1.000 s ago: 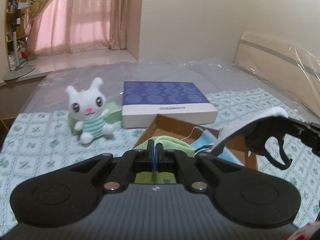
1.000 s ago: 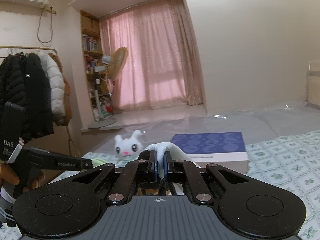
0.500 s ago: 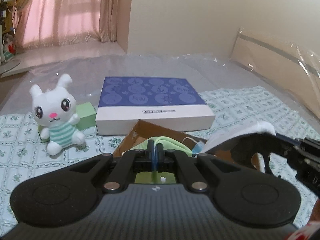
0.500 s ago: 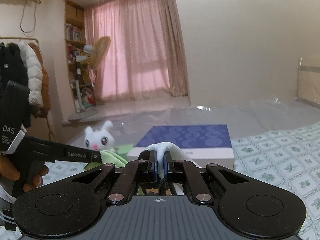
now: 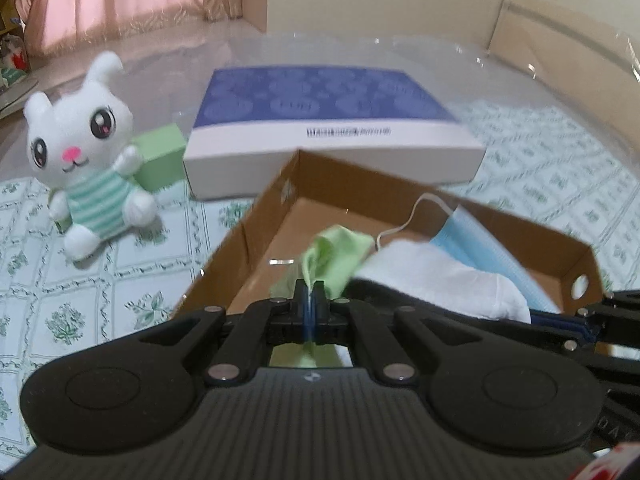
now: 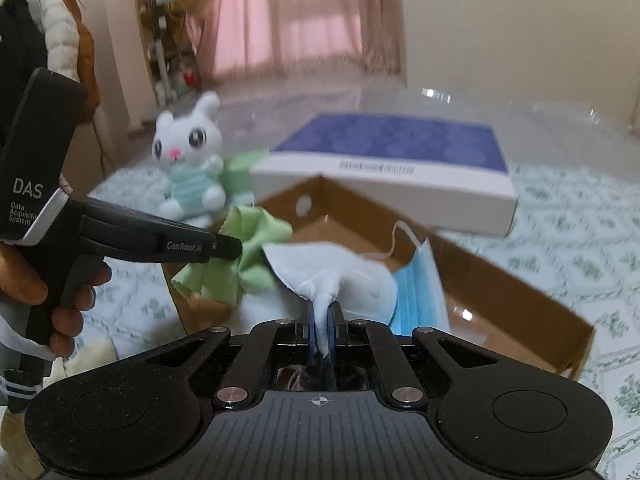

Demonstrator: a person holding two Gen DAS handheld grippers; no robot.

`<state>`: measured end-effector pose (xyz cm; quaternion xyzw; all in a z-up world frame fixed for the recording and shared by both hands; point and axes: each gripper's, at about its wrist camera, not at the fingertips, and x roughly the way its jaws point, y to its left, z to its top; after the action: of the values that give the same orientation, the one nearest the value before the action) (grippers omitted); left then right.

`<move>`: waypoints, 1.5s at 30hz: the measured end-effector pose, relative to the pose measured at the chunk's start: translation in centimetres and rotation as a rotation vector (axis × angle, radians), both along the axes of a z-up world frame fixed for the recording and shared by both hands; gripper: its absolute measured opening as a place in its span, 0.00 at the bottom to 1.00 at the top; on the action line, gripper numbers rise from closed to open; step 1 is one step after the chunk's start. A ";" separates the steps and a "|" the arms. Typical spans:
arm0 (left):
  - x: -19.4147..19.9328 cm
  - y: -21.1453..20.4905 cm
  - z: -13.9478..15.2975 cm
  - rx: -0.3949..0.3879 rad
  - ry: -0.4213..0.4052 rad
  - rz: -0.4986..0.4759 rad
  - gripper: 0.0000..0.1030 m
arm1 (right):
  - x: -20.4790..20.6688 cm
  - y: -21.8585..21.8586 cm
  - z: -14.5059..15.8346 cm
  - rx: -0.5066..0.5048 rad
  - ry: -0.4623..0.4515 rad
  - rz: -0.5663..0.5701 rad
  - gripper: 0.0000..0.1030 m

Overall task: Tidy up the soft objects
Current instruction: 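Carry the eye mask and green cloth into the cardboard box and release both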

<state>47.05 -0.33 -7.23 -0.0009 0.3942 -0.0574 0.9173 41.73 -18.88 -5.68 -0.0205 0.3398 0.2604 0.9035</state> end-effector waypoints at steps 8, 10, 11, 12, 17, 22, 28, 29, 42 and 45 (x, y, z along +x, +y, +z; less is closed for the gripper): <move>2.1 -0.2 -2.6 0.044 0.064 -0.007 0.01 | 3.2 1.1 -1.8 -0.042 0.090 0.028 0.06; 2.5 -0.2 -3.0 0.055 0.075 -0.013 0.01 | 3.8 1.5 -2.3 -0.053 0.100 0.039 0.06; 2.6 -0.2 -3.2 0.063 0.078 -0.011 0.01 | 4.0 1.6 -2.5 -0.059 0.105 0.042 0.06; 2.8 -0.2 -3.4 0.069 0.082 -0.011 0.01 | 4.2 1.8 -2.7 -0.067 0.107 0.043 0.06; 2.8 -0.2 -3.8 0.097 0.089 -0.027 0.06 | 4.2 2.5 -3.4 -0.101 0.099 0.054 0.06; 2.4 -0.1 -3.5 0.118 0.085 -0.028 0.27 | 3.5 2.4 -3.5 -0.109 0.087 0.045 0.06; 1.2 0.1 -2.5 0.124 0.076 -0.045 0.41 | 2.1 1.8 -2.6 -0.100 0.078 0.028 0.39; 1.0 0.1 -2.2 0.124 0.071 -0.050 0.41 | 1.7 1.7 -2.3 -0.095 0.066 0.018 0.50; -5.0 -0.8 2.2 0.101 0.000 -0.115 0.56 | -3.8 -1.5 2.1 -0.005 0.001 -0.092 0.59; -7.0 -0.9 3.3 0.082 -0.011 -0.119 0.56 | -5.4 -2.4 3.0 0.016 0.000 -0.117 0.61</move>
<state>40.08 -1.26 -3.90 0.0603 0.3906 -0.0955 0.9136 36.28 -21.24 -2.70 0.0068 0.3383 0.2098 0.9173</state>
